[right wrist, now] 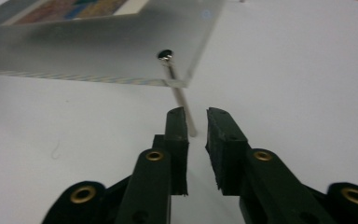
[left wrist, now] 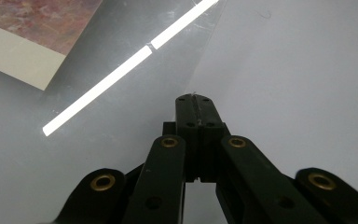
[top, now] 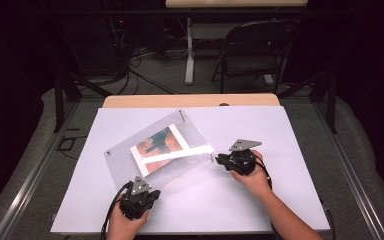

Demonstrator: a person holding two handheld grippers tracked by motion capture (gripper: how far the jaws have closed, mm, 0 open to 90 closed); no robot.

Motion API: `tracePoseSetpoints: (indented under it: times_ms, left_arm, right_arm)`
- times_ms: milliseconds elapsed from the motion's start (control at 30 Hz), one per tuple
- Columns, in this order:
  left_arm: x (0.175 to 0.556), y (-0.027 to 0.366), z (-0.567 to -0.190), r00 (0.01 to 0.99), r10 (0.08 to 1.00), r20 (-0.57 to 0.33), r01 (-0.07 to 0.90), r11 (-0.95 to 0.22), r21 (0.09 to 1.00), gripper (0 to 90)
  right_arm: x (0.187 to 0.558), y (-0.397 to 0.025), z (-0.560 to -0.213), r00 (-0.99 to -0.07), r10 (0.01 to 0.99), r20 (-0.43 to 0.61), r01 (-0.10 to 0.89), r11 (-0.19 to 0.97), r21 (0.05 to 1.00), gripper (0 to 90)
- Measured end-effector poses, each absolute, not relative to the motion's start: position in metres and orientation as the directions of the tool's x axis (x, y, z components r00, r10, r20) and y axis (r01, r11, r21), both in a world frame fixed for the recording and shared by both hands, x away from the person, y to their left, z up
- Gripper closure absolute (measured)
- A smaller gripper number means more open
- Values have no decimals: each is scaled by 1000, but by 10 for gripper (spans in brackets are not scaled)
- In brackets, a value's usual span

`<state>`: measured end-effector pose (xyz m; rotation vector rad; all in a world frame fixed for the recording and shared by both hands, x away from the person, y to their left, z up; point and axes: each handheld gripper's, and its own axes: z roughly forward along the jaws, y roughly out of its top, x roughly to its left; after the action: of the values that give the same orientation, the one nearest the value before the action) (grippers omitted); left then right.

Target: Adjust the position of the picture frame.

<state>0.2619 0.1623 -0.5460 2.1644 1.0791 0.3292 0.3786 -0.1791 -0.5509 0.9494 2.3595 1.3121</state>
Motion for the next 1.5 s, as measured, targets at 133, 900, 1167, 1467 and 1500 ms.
tracePoseSetpoints:
  times_ms: [133, 900, 1167, 1467, 1500]
  left_arm:
    - [261, 160, -547, 622, 780, -59, 605, -432, 668, 900]
    - [261, 163, -550, 610, 789, -74, 635, -431, 641, 900]
    - [269, 173, -551, 566, 809, -160, 677, -345, 650, 900]
    - [286, 171, -550, 550, 810, -206, 690, -301, 658, 900]
    - [288, 170, -549, 556, 804, -211, 693, -307, 653, 900]
  right_arm:
    - [382, -166, -556, -756, 655, 8, 363, 410, 837, 695]
    - [388, -142, -559, -752, 655, -81, 321, 470, 822, 844]
    - [371, -145, -557, -775, 623, -107, 300, 511, 806, 851]
    - [341, -160, -554, -786, 607, -115, 296, 533, 793, 853]
    - [339, -162, -554, -787, 606, -115, 295, 534, 792, 853]
